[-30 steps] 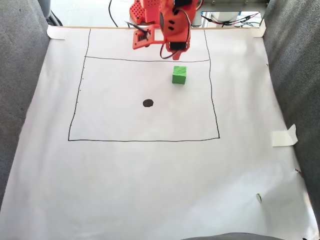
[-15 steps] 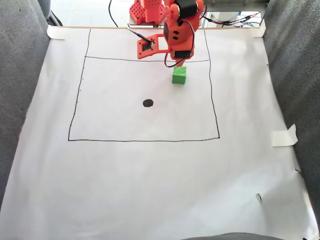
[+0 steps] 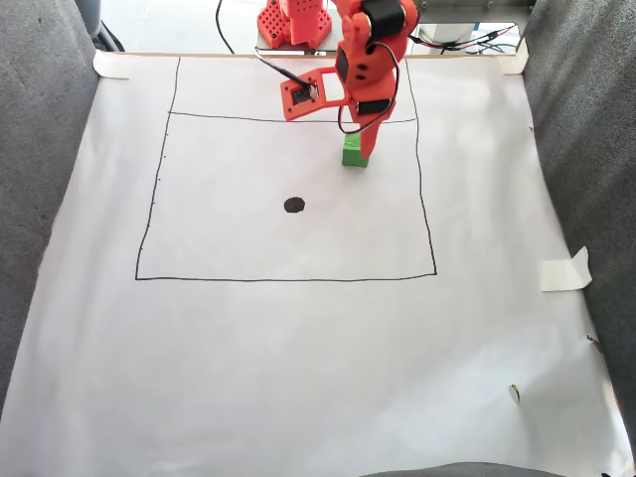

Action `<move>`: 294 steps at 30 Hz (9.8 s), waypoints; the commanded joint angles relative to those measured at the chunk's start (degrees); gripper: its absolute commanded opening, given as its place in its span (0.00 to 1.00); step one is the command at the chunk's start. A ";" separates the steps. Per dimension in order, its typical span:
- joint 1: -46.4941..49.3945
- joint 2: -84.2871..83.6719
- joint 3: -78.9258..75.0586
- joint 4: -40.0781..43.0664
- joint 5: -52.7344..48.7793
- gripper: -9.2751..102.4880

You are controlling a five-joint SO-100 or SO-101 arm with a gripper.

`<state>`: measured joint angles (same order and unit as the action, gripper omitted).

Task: Grasp the colored block, Place it on the black dot, and then return the arm to the default position.

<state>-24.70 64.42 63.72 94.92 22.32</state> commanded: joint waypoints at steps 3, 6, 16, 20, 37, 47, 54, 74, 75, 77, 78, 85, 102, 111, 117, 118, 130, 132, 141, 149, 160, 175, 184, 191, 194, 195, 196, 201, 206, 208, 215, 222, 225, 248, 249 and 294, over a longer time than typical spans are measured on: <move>0.00 1.41 2.90 -0.62 -0.79 0.40; 0.53 0.79 3.08 -0.88 -0.97 0.41; -0.26 -0.09 6.68 -3.34 -0.88 0.43; -0.26 -0.44 7.38 -4.39 -0.88 0.43; -1.05 -2.02 9.32 -10.02 0.79 0.43; -0.88 -0.70 9.32 -12.83 3.52 0.19; 0.70 1.67 9.32 -13.18 5.36 0.08; 12.92 2.64 -12.22 1.49 18.98 0.08; 13.54 2.02 -13.10 1.23 19.07 0.08; 14.41 -0.09 -15.73 1.23 18.72 0.08; 14.77 -1.32 -17.31 1.41 18.54 0.08; 17.05 -8.70 -26.72 2.11 16.52 0.08; 22.85 -27.95 -54.32 3.34 13.45 0.08; 22.50 -32.96 -55.28 -0.44 12.13 0.08; 20.30 -35.51 -54.67 0.18 13.80 0.08; 20.21 -35.51 -54.58 0.00 14.06 0.08; 19.60 -35.95 -55.20 -0.79 14.85 0.08; 19.78 -35.77 -55.28 -1.14 14.68 0.08; 20.83 -35.68 -55.28 -2.02 14.85 0.08; 22.06 -36.39 -55.28 -4.13 14.06 0.08; 21.45 -36.39 -54.58 -4.22 12.92 0.08; 20.48 -34.80 -54.32 -2.72 14.06 0.08; 19.51 -34.10 -53.26 -1.76 14.68 0.08; 19.51 -34.54 -53.26 -1.05 14.50 0.08; 19.60 -35.33 -53.26 -1.05 14.50 0.08; 19.60 -35.42 -53.17 -1.05 14.41 0.08; 19.60 -35.42 -53.00 -1.14 14.24 0.08; 19.86 -34.37 -51.06 -2.11 13.27 0.09; 19.95 -32.87 -49.31 -1.93 12.66 0.17; 20.04 -31.73 -47.64 -2.46 12.66 0.19; 20.57 -25.31 -40.96 -4.48 12.57 0.26; 21.09 -22.85 -39.29 -4.57 11.78 0.35; 21.36 -23.12 -39.29 -4.66 11.43 0.37; 13.89 8.17 -5.54 -7.47 5.45 0.48; 13.18 11.07 -2.55 -7.73 4.66 0.47; 28.21 122.87 90.44 -35.42 -20.04 0.08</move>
<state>3.60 187.21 150.56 64.16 5.10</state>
